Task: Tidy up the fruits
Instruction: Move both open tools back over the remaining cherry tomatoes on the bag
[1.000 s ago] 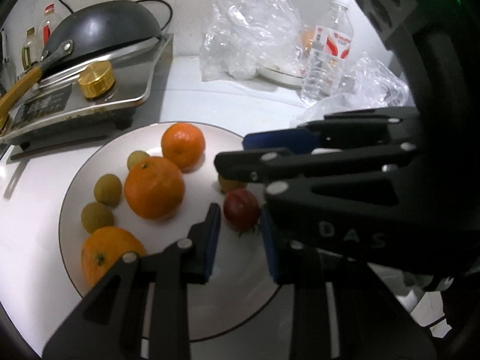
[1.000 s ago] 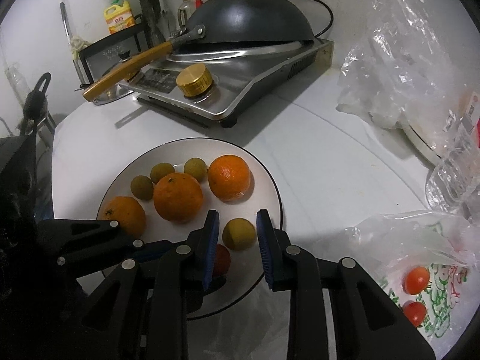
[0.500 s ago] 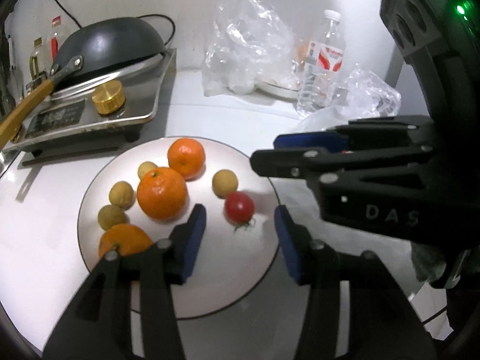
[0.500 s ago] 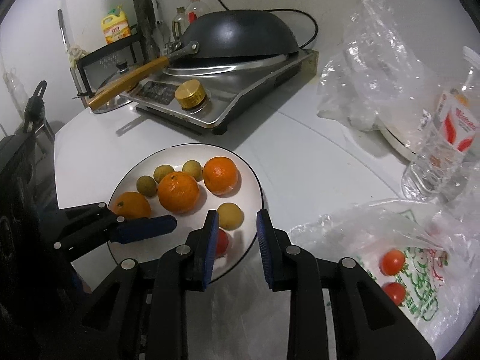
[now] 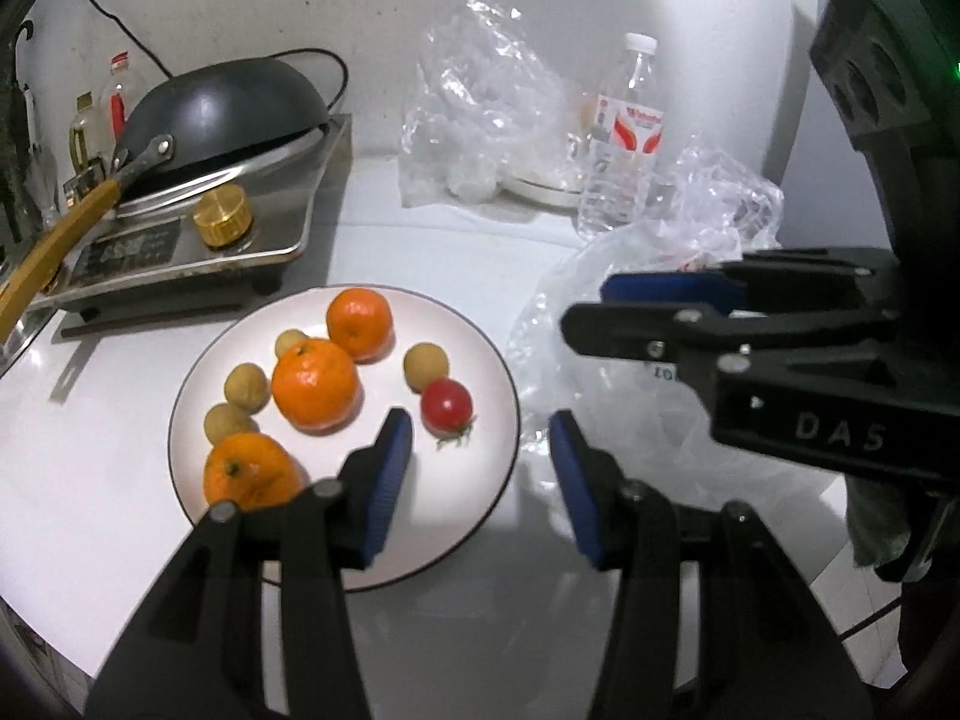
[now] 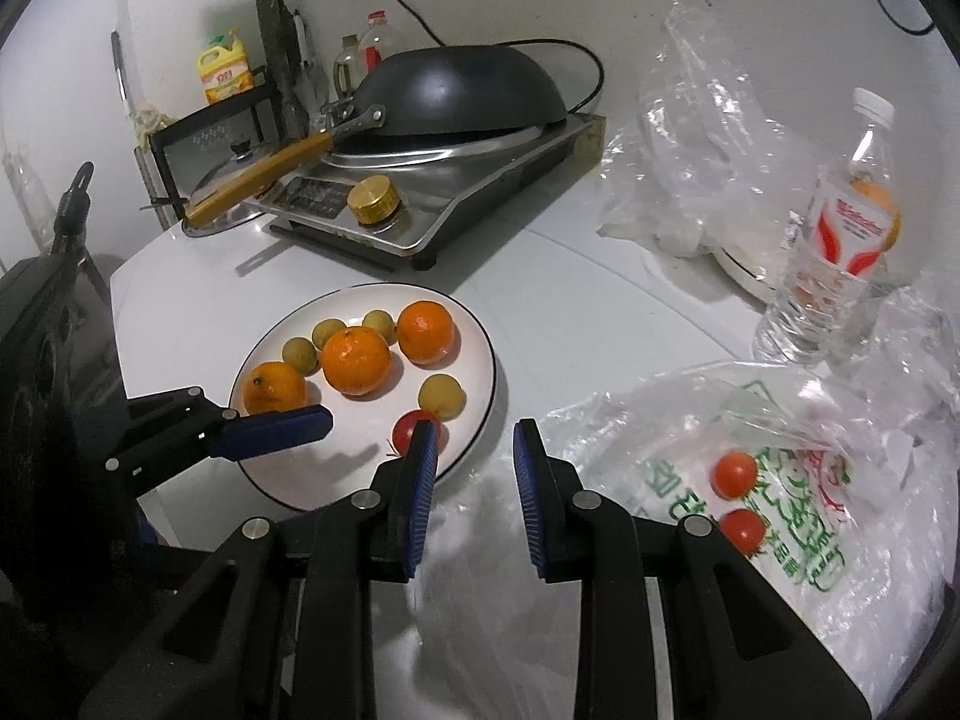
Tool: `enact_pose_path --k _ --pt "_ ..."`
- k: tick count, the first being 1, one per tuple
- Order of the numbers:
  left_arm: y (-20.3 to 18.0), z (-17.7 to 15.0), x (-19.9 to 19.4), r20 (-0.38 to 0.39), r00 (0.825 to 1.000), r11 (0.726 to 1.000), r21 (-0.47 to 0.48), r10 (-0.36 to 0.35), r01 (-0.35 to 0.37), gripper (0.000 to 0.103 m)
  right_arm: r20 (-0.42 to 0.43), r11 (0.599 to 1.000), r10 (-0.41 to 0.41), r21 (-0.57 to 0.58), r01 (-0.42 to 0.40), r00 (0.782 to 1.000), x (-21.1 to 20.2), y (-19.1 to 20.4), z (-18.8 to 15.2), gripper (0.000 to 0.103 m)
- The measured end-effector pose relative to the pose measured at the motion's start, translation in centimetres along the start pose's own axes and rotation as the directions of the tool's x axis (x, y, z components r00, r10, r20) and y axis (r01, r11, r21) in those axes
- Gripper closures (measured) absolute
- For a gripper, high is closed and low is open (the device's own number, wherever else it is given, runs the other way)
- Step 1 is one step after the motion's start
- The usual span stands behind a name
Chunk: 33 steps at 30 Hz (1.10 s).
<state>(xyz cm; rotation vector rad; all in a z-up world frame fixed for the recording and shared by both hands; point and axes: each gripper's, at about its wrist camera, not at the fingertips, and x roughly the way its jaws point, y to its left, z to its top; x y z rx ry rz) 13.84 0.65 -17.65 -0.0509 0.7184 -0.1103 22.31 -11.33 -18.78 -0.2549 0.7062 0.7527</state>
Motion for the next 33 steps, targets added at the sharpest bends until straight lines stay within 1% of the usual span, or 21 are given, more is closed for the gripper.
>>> enact_pose_path --k 7,14,23,33 --pt "-1.1 0.2 -0.7 0.014 1.000 1.000 0.001 -0.004 0.004 0.054 0.015 1.000 -0.021 0.012 0.021 1.000 -1.8 -0.5 -0.8 0.075" --pt "-2.4 0.4 -1.2 0.020 1.000 1.000 0.023 -0.012 0.011 0.054 0.030 0.999 -0.038 0.036 0.037 0.999 -3.4 -1.6 -1.9 0.075" --pt "-4.6 0.9 -1.1 0.010 0.999 0.999 0.044 -0.030 0.030 0.054 0.036 0.995 -0.068 0.077 0.065 0.997 -5.0 -3.8 -3.6 0.075" --pt "-6.6 1.2 -0.1 -0.015 0.999 0.998 0.062 -0.030 0.031 0.054 0.042 0.991 -0.071 0.114 0.066 0.997 -5.9 -5.9 -5.0 0.075"
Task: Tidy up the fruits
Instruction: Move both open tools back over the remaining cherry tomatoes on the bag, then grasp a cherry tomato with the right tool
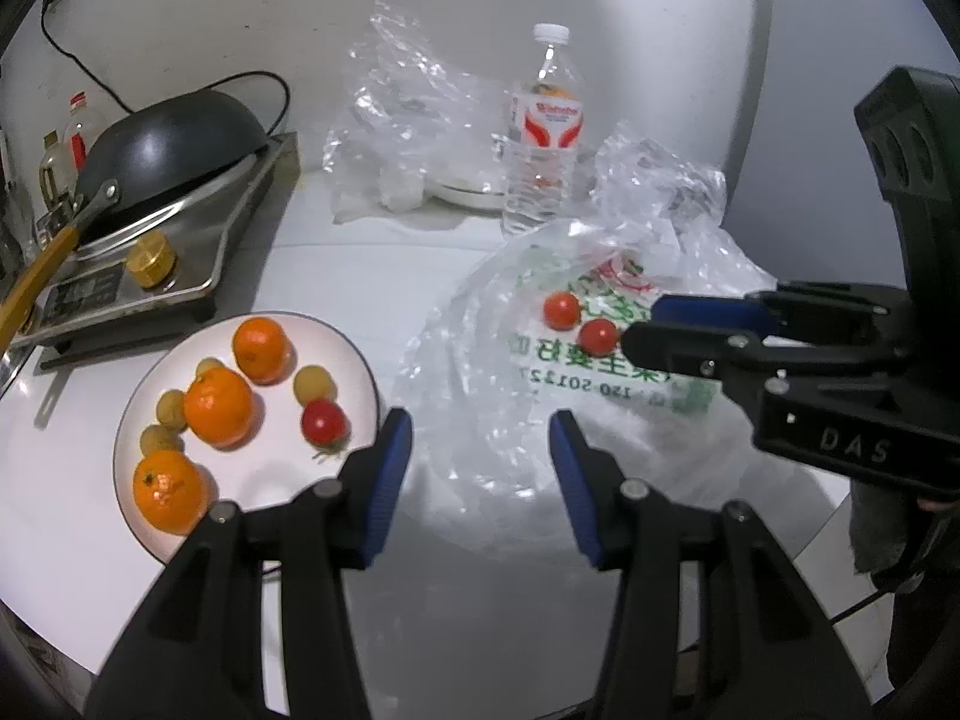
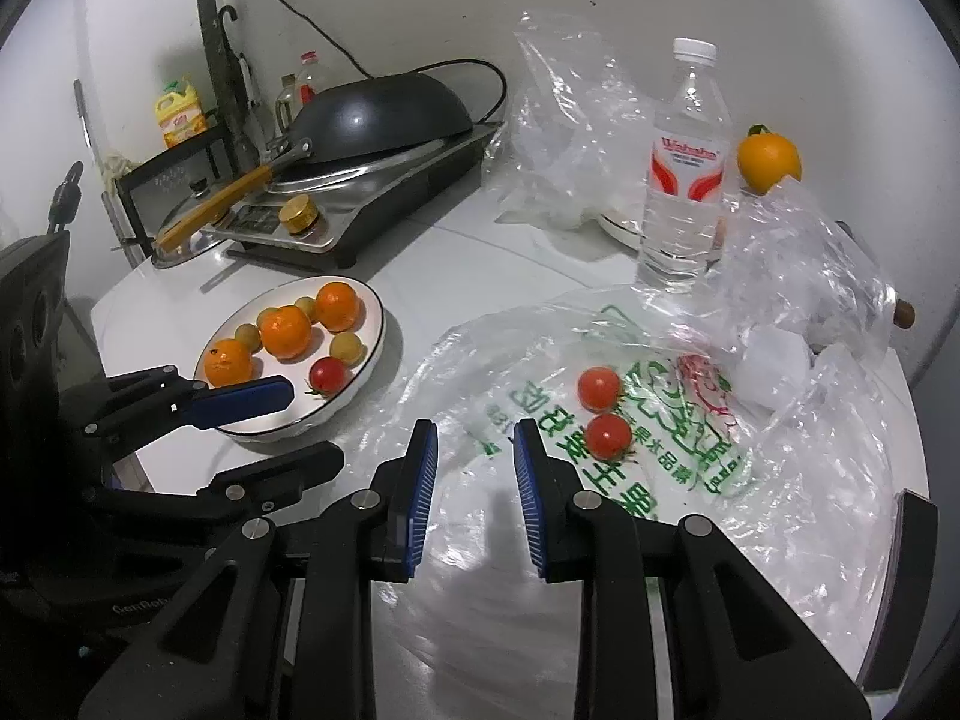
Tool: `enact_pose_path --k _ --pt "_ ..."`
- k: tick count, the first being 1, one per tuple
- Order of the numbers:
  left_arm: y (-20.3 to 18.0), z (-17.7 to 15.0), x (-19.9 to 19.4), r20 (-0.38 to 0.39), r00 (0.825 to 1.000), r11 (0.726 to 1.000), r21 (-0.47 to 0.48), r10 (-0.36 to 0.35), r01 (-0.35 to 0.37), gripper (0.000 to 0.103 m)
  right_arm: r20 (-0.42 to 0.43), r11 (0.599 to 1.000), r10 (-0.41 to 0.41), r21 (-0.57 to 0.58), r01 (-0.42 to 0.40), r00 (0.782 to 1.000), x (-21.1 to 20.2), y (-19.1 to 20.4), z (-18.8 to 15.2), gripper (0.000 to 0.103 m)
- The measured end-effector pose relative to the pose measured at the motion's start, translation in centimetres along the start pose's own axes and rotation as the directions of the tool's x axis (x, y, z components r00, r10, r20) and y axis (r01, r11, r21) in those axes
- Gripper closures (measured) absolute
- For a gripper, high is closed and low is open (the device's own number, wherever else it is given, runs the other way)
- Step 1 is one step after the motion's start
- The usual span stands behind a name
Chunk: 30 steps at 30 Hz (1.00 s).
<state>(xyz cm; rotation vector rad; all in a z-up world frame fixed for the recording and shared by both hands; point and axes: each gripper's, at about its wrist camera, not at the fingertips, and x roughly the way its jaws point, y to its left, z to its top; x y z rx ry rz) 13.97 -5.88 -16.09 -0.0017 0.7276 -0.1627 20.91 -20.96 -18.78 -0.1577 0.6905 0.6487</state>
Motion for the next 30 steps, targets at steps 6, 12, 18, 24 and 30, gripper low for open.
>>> enact_pose_path --k 6,12,18,24,30 --pt "-1.1 0.4 0.6 -0.014 1.000 1.000 0.014 0.002 -0.002 0.054 0.002 1.000 -0.001 0.024 0.001 1.000 0.0 -1.6 -0.4 0.075" --pt "-2.1 0.9 1.4 -0.026 1.000 1.000 0.024 0.009 -0.008 0.054 0.001 0.999 0.001 0.042 -0.001 1.000 0.3 -3.0 -0.7 0.075" --pt "-2.8 1.5 2.1 -0.028 1.000 0.999 0.036 0.008 -0.007 0.054 -0.004 0.999 0.000 0.053 0.000 1.000 0.8 -4.4 -0.7 0.074" --pt "-3.1 2.1 3.2 -0.036 0.999 0.999 0.038 0.010 -0.009 0.054 -0.018 0.998 0.005 0.067 -0.004 1.000 1.9 -5.9 -0.5 0.073" --pt "-3.1 2.6 4.6 -0.051 0.999 0.999 0.037 0.008 -0.006 0.054 -0.036 0.997 0.005 0.073 -0.002 0.999 3.2 -7.0 -0.3 0.071"
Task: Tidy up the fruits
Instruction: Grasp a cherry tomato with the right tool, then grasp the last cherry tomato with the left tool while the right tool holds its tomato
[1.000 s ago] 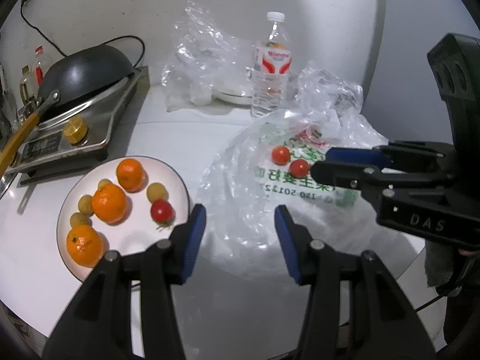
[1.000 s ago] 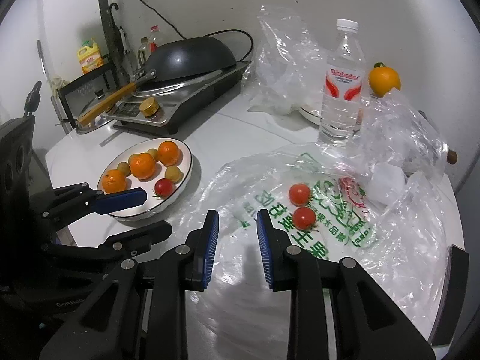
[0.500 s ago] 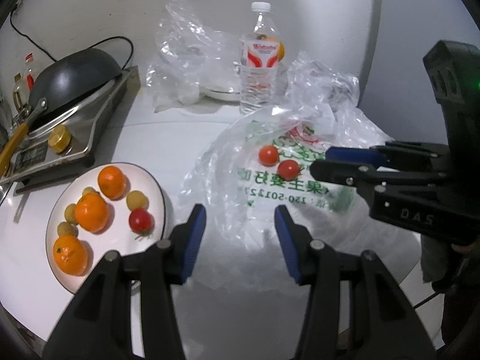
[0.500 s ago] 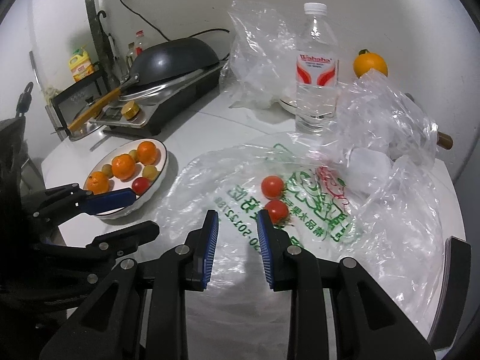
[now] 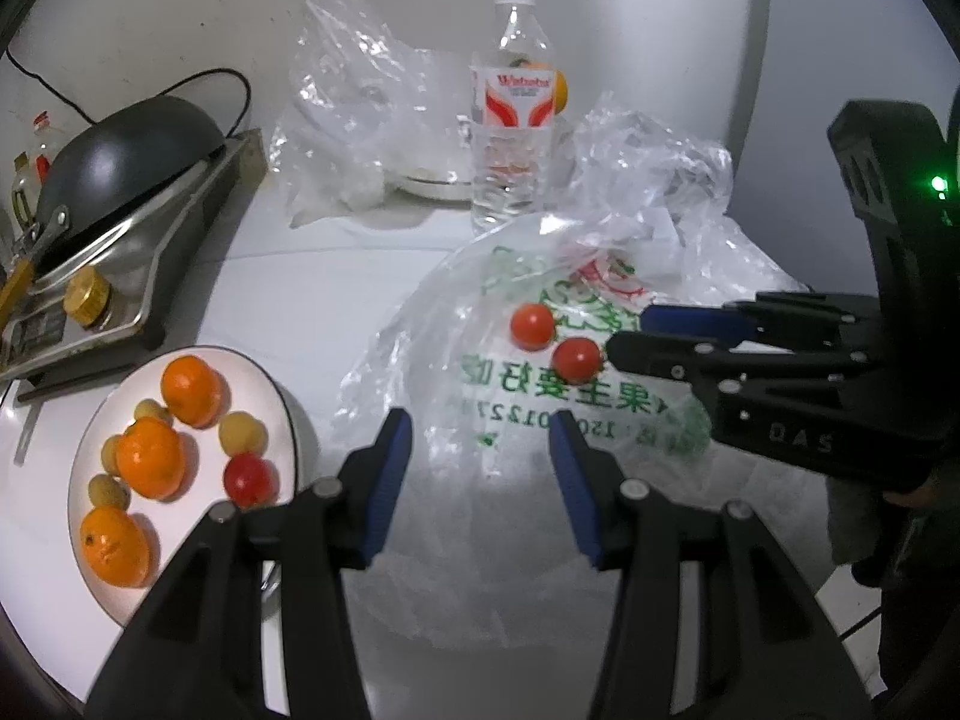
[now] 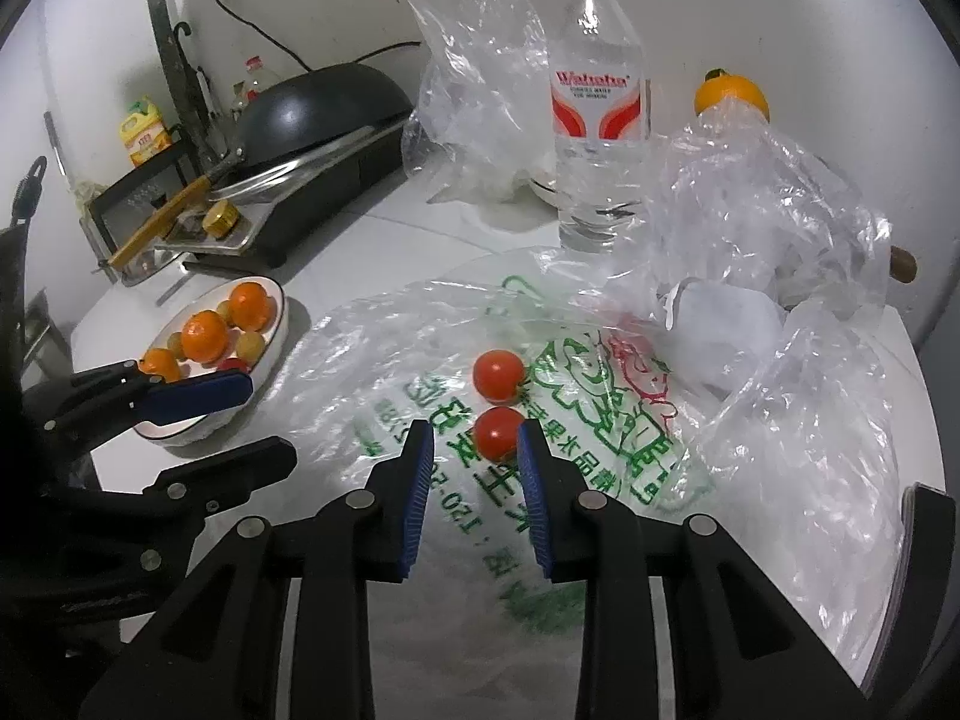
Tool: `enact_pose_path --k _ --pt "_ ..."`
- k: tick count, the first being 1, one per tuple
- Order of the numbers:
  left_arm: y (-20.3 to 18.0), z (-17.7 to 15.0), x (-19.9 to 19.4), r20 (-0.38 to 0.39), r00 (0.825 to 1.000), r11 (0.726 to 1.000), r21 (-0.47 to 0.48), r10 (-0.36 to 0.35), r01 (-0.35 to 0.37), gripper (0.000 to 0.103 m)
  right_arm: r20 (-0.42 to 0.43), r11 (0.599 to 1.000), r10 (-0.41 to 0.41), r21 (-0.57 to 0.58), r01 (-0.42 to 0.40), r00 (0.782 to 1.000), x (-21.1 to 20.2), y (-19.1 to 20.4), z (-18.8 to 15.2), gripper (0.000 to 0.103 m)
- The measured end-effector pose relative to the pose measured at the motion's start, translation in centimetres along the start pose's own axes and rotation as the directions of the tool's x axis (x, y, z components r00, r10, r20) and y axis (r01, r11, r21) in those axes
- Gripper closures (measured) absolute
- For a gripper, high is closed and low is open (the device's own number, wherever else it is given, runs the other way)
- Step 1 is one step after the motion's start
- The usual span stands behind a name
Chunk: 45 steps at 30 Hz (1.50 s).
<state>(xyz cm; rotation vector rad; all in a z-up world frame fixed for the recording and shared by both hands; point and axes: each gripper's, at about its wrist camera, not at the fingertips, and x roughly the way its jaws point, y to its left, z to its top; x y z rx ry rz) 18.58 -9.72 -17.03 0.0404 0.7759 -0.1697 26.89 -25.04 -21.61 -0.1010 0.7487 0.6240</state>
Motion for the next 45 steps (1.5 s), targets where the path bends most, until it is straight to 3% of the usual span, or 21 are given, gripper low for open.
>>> enact_pose_path --k 2,24,28,45 --pt "-0.1 0.2 0.5 -0.005 1.000 1.000 0.002 -0.001 0.001 0.054 -0.005 1.000 0.003 0.007 -0.003 1.000 0.5 -0.5 0.1 0.064" --pt "0.6 1.4 2.9 -0.016 1.000 1.000 -0.003 -0.017 0.017 0.054 -0.100 1.000 0.005 -0.016 -0.007 0.995 5.2 -1.1 0.9 0.064" --pt "0.5 1.5 2.7 -0.014 1.000 1.000 0.000 -0.016 0.016 0.054 -0.112 0.999 -0.009 -0.048 0.004 0.994 5.4 -0.5 0.7 0.073" --pt "-2.0 2.5 1.7 0.011 1.000 0.999 0.045 -0.009 0.009 0.054 -0.012 0.998 -0.041 -0.052 0.040 0.999 1.0 -2.0 1.2 0.073"
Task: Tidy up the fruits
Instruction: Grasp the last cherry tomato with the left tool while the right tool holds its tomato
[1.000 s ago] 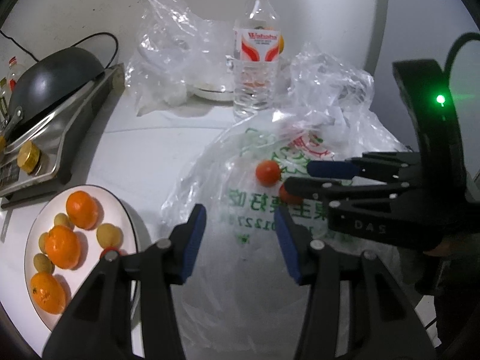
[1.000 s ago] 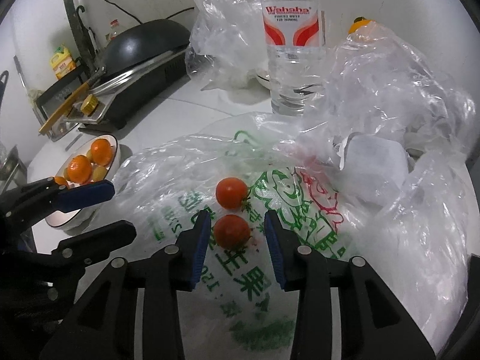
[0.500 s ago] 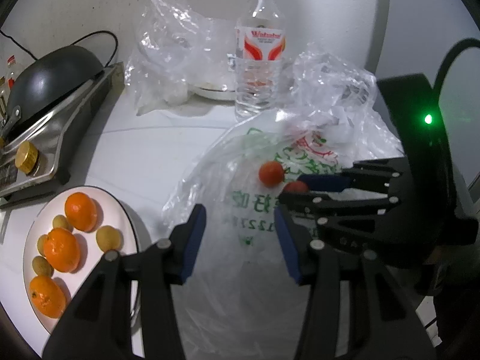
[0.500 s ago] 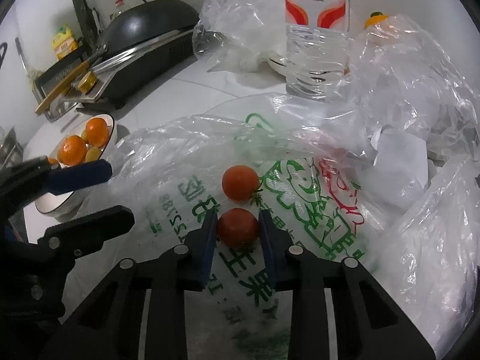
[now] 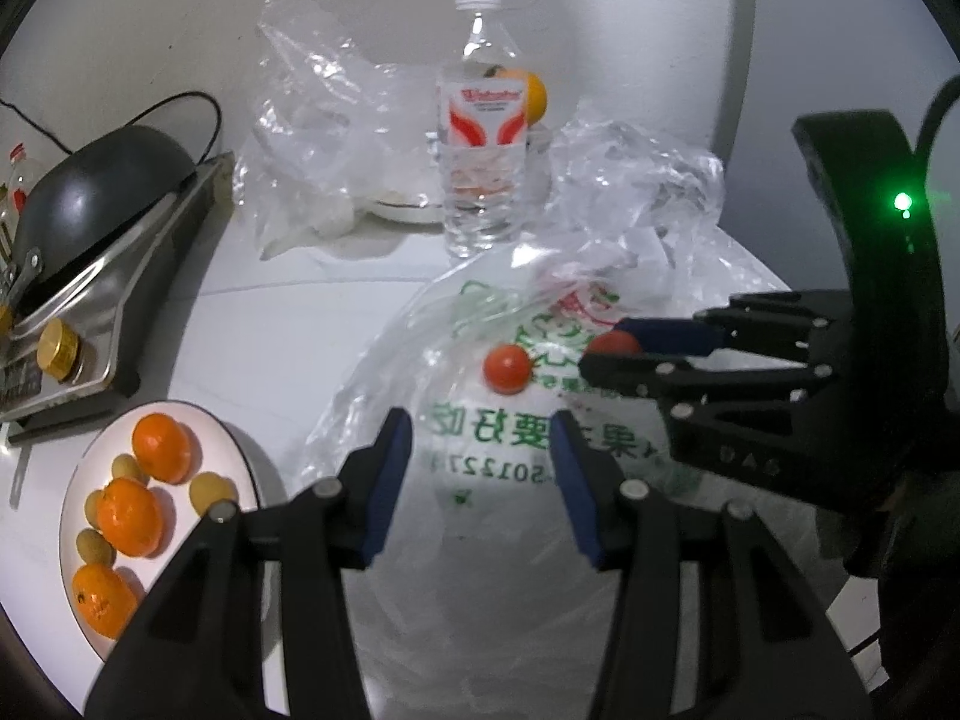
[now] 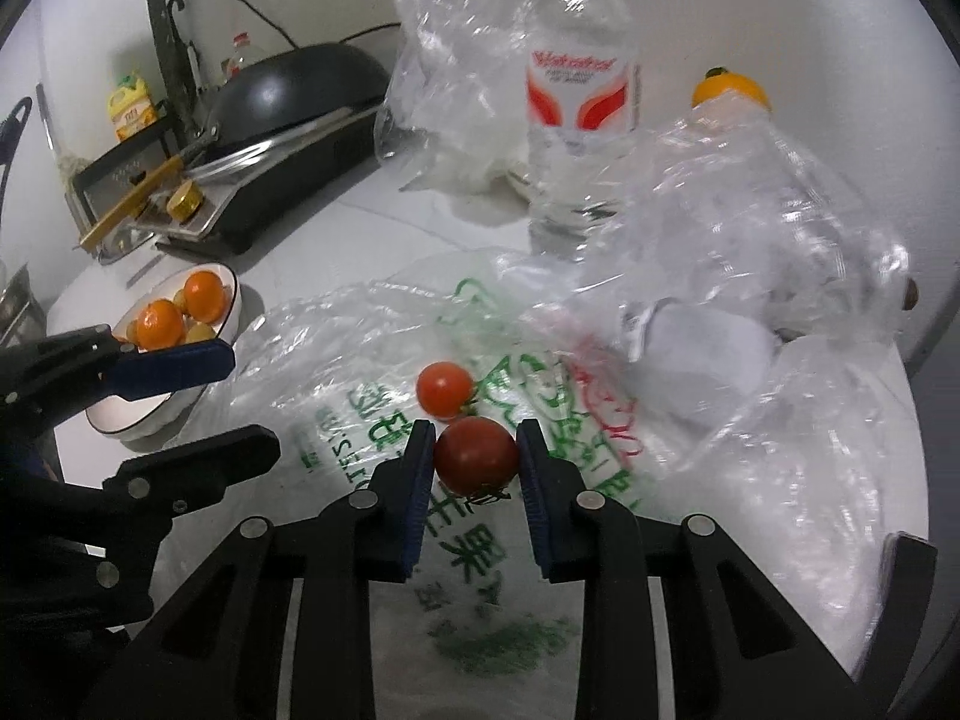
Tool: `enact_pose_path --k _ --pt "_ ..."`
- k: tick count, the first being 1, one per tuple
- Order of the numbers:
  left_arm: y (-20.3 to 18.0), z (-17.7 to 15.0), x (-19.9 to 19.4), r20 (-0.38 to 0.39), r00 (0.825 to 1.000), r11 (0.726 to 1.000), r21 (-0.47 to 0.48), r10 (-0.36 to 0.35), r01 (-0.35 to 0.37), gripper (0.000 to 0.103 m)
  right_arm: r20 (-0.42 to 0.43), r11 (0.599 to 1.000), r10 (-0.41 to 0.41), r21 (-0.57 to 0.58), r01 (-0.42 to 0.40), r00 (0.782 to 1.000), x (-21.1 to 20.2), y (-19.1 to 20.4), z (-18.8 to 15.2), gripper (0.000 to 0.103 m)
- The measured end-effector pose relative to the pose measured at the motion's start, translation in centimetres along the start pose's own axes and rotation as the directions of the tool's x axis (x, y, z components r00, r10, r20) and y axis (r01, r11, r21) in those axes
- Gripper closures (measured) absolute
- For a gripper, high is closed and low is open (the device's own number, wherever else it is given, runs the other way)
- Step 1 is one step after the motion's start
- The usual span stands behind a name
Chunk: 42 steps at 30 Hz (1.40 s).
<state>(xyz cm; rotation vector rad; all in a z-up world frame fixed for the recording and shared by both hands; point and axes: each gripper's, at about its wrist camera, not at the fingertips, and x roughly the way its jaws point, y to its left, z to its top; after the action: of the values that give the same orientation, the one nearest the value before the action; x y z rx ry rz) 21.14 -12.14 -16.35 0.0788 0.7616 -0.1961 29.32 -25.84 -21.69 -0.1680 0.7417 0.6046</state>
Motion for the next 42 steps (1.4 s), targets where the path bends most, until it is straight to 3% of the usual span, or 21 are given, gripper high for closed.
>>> enact_pose_path --k 20,42 --pt "-3.4 2.1 3.4 -0.045 0.999 0.998 0.068 0.015 -0.012 0.054 0.056 0.997 0.019 0.074 -0.024 0.998 -1.4 -4.6 -0.9 0.073" --pt "-3.1 3.2 9.1 -0.077 0.997 0.989 0.148 0.005 0.007 0.055 0.054 0.994 0.023 0.107 -0.029 0.998 -0.3 -5.9 -0.8 0.073"
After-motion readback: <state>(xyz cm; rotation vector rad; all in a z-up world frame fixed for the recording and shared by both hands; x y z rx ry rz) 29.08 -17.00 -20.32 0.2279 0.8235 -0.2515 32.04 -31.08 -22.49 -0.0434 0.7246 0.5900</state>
